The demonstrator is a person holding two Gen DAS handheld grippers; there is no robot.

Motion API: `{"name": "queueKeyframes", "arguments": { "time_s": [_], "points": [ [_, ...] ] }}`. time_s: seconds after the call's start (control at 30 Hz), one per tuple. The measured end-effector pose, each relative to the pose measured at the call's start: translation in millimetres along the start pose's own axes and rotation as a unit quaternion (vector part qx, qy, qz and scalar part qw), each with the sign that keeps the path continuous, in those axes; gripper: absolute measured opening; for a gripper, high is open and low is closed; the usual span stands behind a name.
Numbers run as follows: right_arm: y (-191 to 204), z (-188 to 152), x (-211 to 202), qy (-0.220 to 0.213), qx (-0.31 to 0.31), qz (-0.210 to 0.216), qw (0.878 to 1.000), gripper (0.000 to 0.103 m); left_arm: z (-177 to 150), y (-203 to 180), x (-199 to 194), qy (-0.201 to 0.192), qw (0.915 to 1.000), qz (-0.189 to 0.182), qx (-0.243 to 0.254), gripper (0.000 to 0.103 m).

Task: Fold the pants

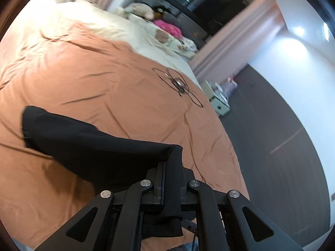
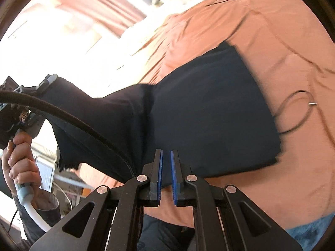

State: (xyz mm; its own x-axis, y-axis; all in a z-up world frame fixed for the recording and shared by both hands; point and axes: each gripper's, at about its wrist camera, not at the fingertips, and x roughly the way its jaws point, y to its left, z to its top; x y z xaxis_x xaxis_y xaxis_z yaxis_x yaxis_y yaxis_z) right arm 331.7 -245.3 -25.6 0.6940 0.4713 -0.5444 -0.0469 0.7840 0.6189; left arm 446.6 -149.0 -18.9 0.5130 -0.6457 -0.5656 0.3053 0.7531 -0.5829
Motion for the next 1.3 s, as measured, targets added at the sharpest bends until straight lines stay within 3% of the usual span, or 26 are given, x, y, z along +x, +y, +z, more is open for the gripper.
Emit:
{"name": "queueKeyframes", "arguments": {
  "time_s": [0.1,0.17,0.2,0.23,0.67,1.3],
  "points": [
    [-19.7,-7.5,-24.4,-0.011,0.014,-0.008,1.0,0.01,-2.8,-21.2,29.3,0.024,0.9995,-0.006,0.018,0.007],
    [-31.4,-10.2,-38.2,-0.02,0.027,-0.014,0.999,0.032,-7.7,-34.9,51.2,0.044,0.9986,-0.005,0.03,0.007],
    [-37.9,-11.7,-44.9,-0.027,0.031,-0.019,0.999,0.05,-9.9,-40.1,58.4,0.05,0.9981,-0.003,0.036,0.007],
    [-44.3,-13.0,-52.9,-0.039,0.035,-0.025,0.998,0.059,-13.6,-47.6,68.7,0.058,0.9974,0.0,0.043,0.007],
    [-69.5,-52.5,-92.2,-0.061,0.092,-0.056,0.992,0.06,-73.0,-84.8,148.3,0.154,0.9848,-0.008,0.079,0.007],
    [-70.3,-61.6,-103.7,-0.064,0.091,-0.05,0.992,0.06,-117.7,-79.8,125.3,0.184,0.9804,-0.012,0.071,0.008]
  ]
}}
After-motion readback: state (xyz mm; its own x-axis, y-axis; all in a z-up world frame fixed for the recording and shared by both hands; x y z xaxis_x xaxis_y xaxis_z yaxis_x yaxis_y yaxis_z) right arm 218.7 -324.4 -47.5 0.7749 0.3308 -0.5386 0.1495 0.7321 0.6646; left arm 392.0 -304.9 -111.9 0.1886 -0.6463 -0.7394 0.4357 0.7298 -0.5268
